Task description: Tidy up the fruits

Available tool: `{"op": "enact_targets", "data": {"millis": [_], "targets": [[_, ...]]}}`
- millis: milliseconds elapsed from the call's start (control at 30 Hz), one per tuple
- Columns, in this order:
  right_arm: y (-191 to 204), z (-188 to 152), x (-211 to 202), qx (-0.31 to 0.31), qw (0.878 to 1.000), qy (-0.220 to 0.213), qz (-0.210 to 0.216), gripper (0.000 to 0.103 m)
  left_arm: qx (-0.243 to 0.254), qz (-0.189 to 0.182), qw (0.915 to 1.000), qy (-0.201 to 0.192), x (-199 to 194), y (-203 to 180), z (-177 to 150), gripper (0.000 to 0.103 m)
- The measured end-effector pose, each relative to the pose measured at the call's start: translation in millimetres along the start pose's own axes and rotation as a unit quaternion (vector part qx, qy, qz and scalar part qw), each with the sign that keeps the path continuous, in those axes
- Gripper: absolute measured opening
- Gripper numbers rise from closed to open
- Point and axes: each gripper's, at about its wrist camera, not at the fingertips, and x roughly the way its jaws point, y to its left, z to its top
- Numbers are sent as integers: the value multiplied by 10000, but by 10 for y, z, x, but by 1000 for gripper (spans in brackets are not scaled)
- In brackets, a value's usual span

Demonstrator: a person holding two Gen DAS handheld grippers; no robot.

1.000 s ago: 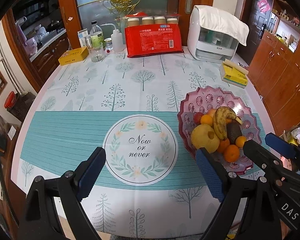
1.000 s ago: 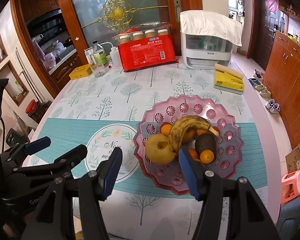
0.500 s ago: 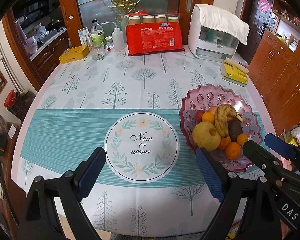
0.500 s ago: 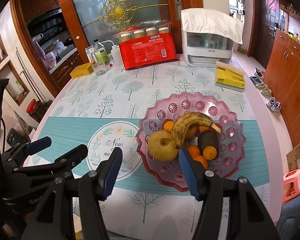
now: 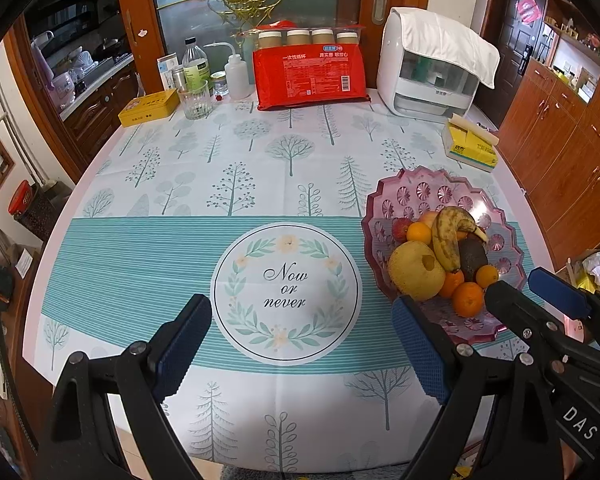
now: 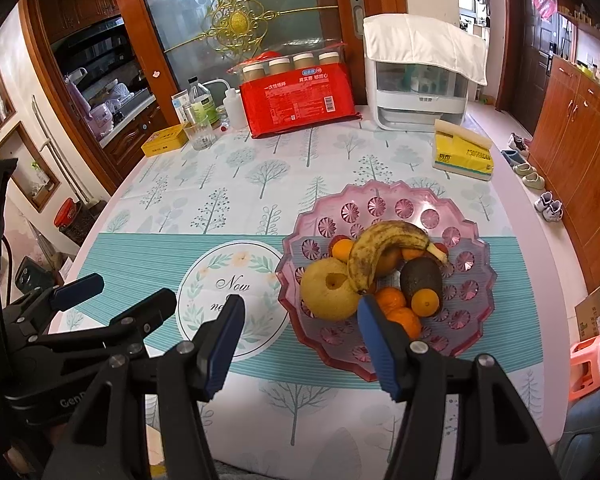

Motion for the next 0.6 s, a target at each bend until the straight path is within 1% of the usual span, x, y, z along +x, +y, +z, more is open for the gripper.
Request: {"op": "enact_targets", "data": {"millis": [600], "targets": [[-17,9,9,7,10000,13,3,60,1,-7,10000,18,11,11,-37,91]]}}
